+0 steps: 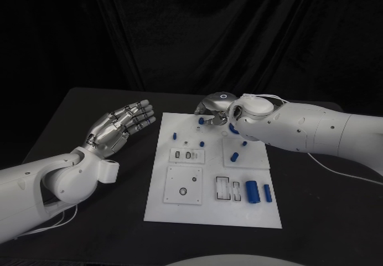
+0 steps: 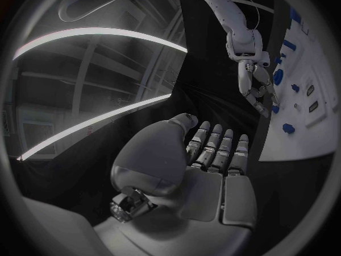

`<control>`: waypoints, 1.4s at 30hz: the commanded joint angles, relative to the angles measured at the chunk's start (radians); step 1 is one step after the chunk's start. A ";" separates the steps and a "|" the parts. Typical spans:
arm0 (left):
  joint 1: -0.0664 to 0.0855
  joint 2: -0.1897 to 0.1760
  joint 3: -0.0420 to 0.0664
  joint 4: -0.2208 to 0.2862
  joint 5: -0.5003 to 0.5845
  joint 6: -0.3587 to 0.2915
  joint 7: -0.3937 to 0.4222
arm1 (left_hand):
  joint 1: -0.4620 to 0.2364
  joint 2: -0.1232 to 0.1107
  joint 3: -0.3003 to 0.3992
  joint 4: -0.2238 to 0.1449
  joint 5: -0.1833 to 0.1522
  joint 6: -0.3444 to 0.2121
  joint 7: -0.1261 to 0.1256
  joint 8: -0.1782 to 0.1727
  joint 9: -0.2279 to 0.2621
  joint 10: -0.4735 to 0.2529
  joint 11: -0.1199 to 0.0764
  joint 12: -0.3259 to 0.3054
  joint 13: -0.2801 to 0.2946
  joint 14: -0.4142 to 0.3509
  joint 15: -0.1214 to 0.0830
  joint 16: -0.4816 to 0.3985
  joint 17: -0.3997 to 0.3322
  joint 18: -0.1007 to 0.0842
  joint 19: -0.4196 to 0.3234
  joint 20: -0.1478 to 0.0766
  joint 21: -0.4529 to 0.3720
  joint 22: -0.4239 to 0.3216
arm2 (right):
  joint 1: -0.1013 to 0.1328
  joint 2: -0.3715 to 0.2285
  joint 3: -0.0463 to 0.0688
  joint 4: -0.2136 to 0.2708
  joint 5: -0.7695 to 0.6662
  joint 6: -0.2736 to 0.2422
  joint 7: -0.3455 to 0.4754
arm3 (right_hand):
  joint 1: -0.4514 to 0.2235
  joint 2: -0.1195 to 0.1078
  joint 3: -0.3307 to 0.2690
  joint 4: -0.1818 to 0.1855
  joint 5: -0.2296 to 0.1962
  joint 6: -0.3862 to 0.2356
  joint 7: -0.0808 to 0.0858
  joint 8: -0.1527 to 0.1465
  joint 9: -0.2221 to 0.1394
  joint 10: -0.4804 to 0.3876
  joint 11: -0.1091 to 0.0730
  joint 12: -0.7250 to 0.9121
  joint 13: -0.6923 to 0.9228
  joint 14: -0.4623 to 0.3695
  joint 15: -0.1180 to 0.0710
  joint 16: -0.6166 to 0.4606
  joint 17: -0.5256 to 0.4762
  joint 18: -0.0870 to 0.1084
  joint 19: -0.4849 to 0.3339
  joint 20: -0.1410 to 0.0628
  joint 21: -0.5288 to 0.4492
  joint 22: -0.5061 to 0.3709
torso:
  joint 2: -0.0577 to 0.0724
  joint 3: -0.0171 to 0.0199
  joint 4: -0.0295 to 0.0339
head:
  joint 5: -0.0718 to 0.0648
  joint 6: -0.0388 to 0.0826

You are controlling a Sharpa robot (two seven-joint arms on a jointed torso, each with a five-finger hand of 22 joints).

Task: Assemble the parts on the task board

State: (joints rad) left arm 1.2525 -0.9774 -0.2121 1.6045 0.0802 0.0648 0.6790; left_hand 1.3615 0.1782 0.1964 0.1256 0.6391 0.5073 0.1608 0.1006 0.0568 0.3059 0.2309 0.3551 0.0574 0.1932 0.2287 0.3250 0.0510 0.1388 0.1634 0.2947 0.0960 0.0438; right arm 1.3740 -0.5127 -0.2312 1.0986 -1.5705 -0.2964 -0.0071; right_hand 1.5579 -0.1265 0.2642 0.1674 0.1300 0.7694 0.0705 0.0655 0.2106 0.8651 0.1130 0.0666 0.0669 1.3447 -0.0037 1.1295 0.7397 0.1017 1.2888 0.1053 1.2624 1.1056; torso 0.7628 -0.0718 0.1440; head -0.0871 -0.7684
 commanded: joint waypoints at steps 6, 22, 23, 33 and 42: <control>0.001 0.004 0.001 -0.006 0.003 0.023 0.154 | -0.012 0.001 0.008 -0.001 -0.002 -0.001 0.045 0.000 0.000 -0.006 0.004 -0.001 0.000 -0.007 0.004 -0.001 0.000 -0.014 0.000 -0.001 0.003 0.000 | -0.002 -0.030 0.002 0.016 0.014 -0.083 0.010 | 0.007 0.010 -0.036 -0.010 -0.001 -0.098 -0.024 -0.001 -0.040 -0.091 -0.005 0.026 0.006 -0.047 0.002 -0.029 -0.045 0.015 -0.039 0.001 -0.036 -0.028 | 0.000 0.0002 -0.0002 | 0.007 -0.006; 0.000 -0.022 0.001 0.008 -0.004 0.023 0.166 | -0.013 0.000 0.015 -0.005 0.001 0.006 0.044 0.002 0.001 -0.003 0.007 0.003 0.001 -0.008 0.005 0.001 0.000 -0.015 0.001 -0.001 0.004 0.000 | 0.046 -0.261 0.007 0.216 0.054 -0.196 0.038 | -0.018 0.040 -0.058 0.011 0.024 0.068 0.049 0.025 -0.051 0.062 -0.063 0.589 0.302 -0.049 -0.014 -0.042 -0.064 0.018 -0.040 -0.016 -0.062 -0.015 | 0.005 -0.0024 -0.0020 | 0.014 -0.055; 0.000 -0.023 0.001 0.009 -0.005 0.023 0.167 | -0.013 -0.001 0.018 -0.006 0.004 0.007 0.044 0.003 0.002 -0.002 0.008 0.004 0.001 -0.008 0.006 0.002 0.000 -0.015 0.001 -0.002 0.004 0.000 | 0.048 -0.275 0.007 0.230 0.055 -0.197 0.036 | -0.015 0.032 -0.057 0.015 0.021 0.069 0.047 0.020 -0.055 0.018 -0.067 0.656 0.353 -0.047 -0.014 -0.046 -0.068 0.020 -0.037 -0.020 -0.067 -0.014 | 0.006 -0.0020 -0.0034 | 0.016 -0.061; 0.001 -0.038 0.001 0.024 -0.010 0.016 0.182 | -0.016 -0.001 0.024 -0.007 0.008 0.016 0.043 0.005 0.003 0.003 0.008 0.009 0.002 -0.007 0.006 0.006 0.001 -0.016 0.001 -0.002 0.004 0.000 | 0.068 -0.379 0.006 0.340 0.056 -0.167 -0.024 | -0.068 0.026 -0.079 0.070 0.011 0.119 0.045 0.019 -0.060 0.226 -0.084 1.261 0.995 0.017 -0.031 0.075 0.145 0.003 0.009 -0.028 -0.043 0.057 | 0.034 -0.0102 -0.0127 | -0.001 -0.056; 0.001 -0.053 0.001 0.037 -0.015 0.011 0.188 | -0.017 -0.002 0.025 -0.007 0.009 0.018 0.043 0.006 0.003 0.004 0.009 0.010 0.002 -0.007 0.006 0.008 0.001 -0.016 0.002 -0.002 0.005 0.000 | 0.071 -0.439 0.006 0.411 0.029 -0.136 -0.138 | -0.196 0.010 -0.141 0.116 0.015 0.156 0.054 0.016 -0.056 0.706 -0.076 1.504 1.504 0.226 -0.022 0.441 0.831 -0.055 0.162 -0.022 0.176 0.312 | 0.062 -0.0170 -0.0131 | -0.034 -0.023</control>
State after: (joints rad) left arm 1.2525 -1.0303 -0.2117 1.6379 0.0758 0.0719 0.6793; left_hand 1.3536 0.1782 0.2144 0.1187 0.6435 0.5183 0.1645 0.1006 0.0582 0.3058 0.2381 0.3599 0.0584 0.1896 0.2323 0.3290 0.0509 0.1389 0.1634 0.2947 0.0960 0.0438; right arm 1.4433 -0.9476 -0.2261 1.5021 -1.5213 -0.4462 -0.0564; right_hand 1.3711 -0.1150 0.1294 0.2843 0.1453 0.9184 0.1219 0.0812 0.1537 1.4618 0.0358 1.5658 1.3081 1.4624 -0.0294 1.5571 1.3073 0.0533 1.4368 0.0826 1.4196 1.3076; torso 0.8119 -0.0855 0.1313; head -0.1117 -0.7979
